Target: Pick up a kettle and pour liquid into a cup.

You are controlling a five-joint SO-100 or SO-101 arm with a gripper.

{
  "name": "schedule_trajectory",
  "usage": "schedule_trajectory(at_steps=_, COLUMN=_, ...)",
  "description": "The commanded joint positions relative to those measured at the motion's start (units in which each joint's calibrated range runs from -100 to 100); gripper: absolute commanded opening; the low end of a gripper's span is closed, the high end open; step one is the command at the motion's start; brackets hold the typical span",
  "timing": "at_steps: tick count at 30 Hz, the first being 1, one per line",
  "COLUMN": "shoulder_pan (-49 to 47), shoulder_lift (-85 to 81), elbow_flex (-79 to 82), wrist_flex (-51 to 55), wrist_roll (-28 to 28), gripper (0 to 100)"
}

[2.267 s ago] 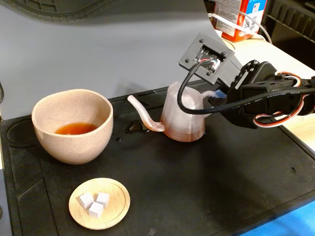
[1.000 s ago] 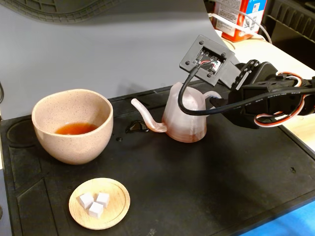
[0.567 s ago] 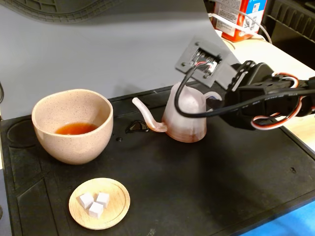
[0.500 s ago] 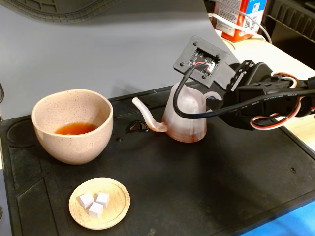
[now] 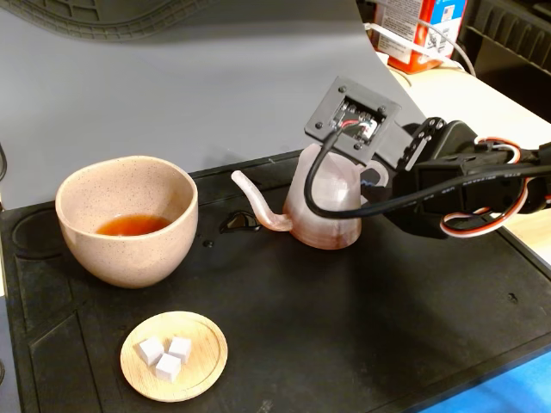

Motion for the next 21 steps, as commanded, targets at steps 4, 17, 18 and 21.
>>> schedule_trajectory(at_steps=4, shoulder_pan=0.1, shoulder_lift=-1.4, elbow_flex=-0.2, wrist_flex=-0.2, wrist_roll=-0.2, gripper=26)
schedule_trajectory(at_steps=17, shoulder_pan=0.9, shoulder_lift=-13.0, elbow_flex=12.6, wrist_flex=-0.1, wrist_roll=-2.1, gripper=26)
schedule_trajectory(at_steps=18, shoulder_pan=1.0, shoulder_lift=-14.6, elbow_flex=14.2, wrist_flex=-0.1, wrist_roll=-2.1, gripper=26)
schedule_trajectory(at_steps=21, shoulder_pan=1.0, shoulder_lift=-19.8, elbow_flex=18.8, wrist_flex=-0.1, wrist_roll=-2.1, gripper=25)
